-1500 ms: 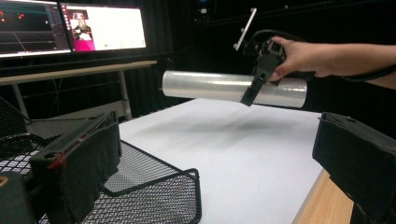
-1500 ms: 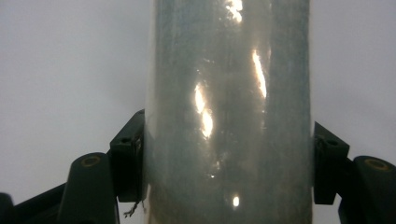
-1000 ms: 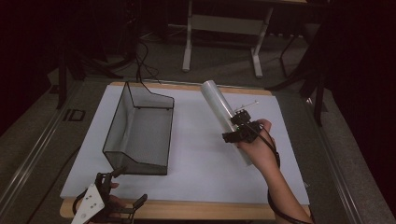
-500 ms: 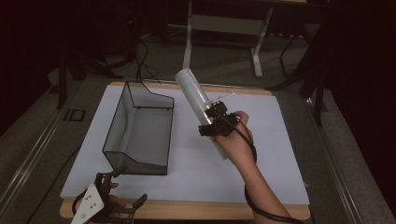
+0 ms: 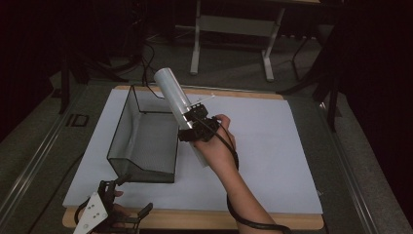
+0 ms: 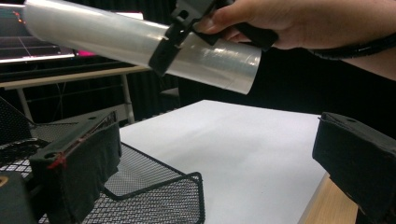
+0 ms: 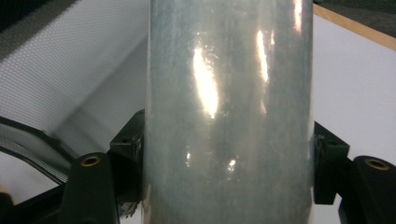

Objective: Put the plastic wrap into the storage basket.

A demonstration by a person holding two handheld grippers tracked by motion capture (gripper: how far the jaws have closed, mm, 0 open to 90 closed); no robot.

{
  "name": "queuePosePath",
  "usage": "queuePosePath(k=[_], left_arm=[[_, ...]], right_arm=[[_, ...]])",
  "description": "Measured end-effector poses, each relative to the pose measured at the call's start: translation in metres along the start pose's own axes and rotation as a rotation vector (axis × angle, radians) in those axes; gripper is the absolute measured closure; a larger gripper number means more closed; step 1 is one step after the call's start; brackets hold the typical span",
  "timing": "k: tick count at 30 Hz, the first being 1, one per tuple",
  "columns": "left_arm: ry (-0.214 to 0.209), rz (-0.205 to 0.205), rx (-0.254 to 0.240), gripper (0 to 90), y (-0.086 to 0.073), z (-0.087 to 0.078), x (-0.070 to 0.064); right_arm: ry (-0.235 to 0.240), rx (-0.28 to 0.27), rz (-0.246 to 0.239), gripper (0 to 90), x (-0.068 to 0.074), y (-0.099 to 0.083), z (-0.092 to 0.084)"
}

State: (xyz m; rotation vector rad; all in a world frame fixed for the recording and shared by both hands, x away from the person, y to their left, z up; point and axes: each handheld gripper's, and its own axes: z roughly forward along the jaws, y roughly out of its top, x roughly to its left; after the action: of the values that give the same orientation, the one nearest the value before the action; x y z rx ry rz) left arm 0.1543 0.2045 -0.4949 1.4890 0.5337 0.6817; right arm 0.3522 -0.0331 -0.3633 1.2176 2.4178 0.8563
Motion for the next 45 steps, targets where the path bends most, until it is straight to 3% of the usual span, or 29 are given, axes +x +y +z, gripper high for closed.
queuePosePath(k=[4, 7, 15, 18, 22, 25, 29, 34, 37, 40, 45], left_arm=[[0.004, -0.001, 0.000, 1.6, 0.000, -0.001, 0.001], [0.005, -0.002, -0.006, 1.6, 0.001, -0.002, 0.001], [0.002, 0.001, -0.013, 1.6, 0.001, -0.003, 0.002], [0.000, 0.002, -0.015, 1.6, 0.002, -0.004, 0.002], [-0.001, -0.003, -0.019, 1.6, 0.001, -0.004, 0.003], [-0.003, -0.001, -0.015, 1.6, 0.001, -0.004, 0.003], [-0.006, 0.000, -0.014, 1.6, 0.001, -0.003, 0.002], [-0.011, -0.001, -0.013, 1.6, 0.001, -0.003, 0.003], [-0.015, 0.002, -0.012, 1.6, 0.001, -0.003, 0.002], [-0.017, 0.006, -0.012, 1.6, 0.001, -0.003, 0.002], [-0.018, 0.008, -0.012, 1.6, 0.002, -0.003, 0.002]], right_arm=[[0.010, -0.022, 0.010, 32.1, 0.011, 0.003, 0.005], [0.034, -0.050, 0.047, 32.1, 0.025, 0.005, 0.012], [0.061, -0.056, 0.054, 32.2, 0.052, 0.004, 0.035], [0.040, -0.060, 0.051, 32.2, 0.058, 0.003, 0.043], [0.070, -0.041, 0.092, 32.2, 0.061, -0.003, 0.058], [0.082, -0.040, 0.081, 32.1, 0.065, -0.009, 0.068], [0.089, 0.005, 0.092, 32.1, 0.071, -0.009, 0.079], [0.071, 0.031, 0.109, 32.1, 0.072, -0.004, 0.082], [0.068, 0.066, 0.095, 32.1, 0.075, -0.001, 0.085], [0.072, 0.117, 0.112, 32.0, 0.075, 0.003, 0.090], [0.087, 0.145, 0.134, 31.8, 0.070, 0.005, 0.093]])
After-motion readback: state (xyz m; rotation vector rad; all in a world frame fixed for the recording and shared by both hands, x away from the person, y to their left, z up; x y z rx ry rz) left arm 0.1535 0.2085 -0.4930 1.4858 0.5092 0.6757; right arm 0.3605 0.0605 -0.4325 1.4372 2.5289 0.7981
